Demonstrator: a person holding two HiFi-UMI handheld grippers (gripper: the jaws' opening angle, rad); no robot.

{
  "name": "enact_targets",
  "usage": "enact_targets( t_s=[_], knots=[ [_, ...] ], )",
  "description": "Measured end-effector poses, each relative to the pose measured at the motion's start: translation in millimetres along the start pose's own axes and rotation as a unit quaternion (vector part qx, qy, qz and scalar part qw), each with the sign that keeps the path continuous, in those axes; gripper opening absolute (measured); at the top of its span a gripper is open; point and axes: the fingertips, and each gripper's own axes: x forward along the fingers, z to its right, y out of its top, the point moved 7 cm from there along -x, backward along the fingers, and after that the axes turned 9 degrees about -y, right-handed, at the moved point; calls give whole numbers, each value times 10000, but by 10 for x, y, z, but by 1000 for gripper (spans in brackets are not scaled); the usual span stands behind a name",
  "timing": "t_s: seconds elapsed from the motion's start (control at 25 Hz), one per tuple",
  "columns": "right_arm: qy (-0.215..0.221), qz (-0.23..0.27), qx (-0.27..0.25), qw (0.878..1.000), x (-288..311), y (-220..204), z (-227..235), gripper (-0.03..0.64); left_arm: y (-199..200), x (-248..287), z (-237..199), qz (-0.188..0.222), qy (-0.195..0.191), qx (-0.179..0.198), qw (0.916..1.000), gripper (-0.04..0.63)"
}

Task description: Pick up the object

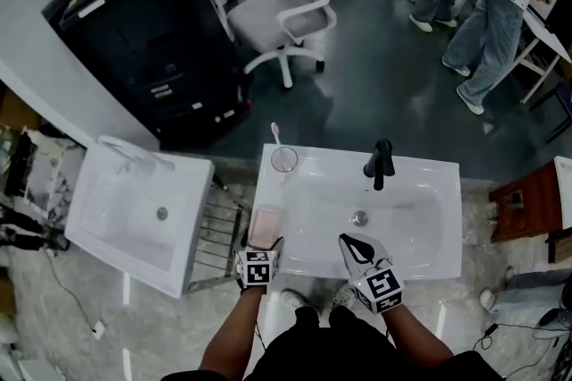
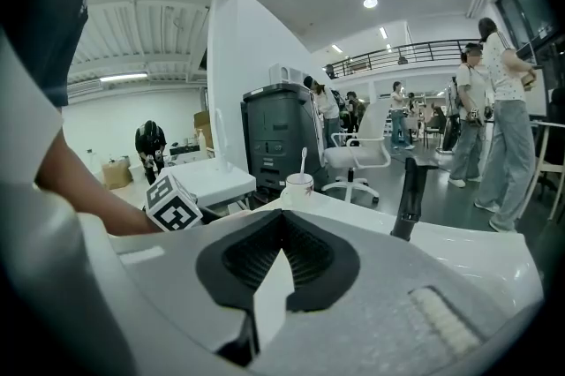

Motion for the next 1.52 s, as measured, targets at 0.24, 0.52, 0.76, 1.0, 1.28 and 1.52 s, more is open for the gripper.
enact_targets(
  t_s=[0.24, 0.52, 0.76, 1.0, 1.28, 1.52],
  knots=[
    [13, -52, 87, 9999, 127, -109, 55, 3, -21, 2, -20, 86, -55, -22, 9999, 463],
    [49, -172, 30, 9998, 257, -172, 84, 3, -22, -18, -77, 94, -49, -85, 9999, 460],
    [-7, -168, 33, 9999, 261, -222, 162, 4, 102, -133, 47, 280, 54, 111, 9995, 460],
    [-91, -57, 84, 9999, 269, -172, 269, 4, 396, -328, 252, 711, 54, 190, 9973, 462],
    [-168, 229, 67, 9996, 251, -4, 358, 4, 802, -589, 386, 1300, 78, 361, 9908, 462],
    [-257, 601, 26, 9979, 92, 218, 394, 4, 1090, -834, 517, 1758, 26, 364, 9838, 462]
  ],
)
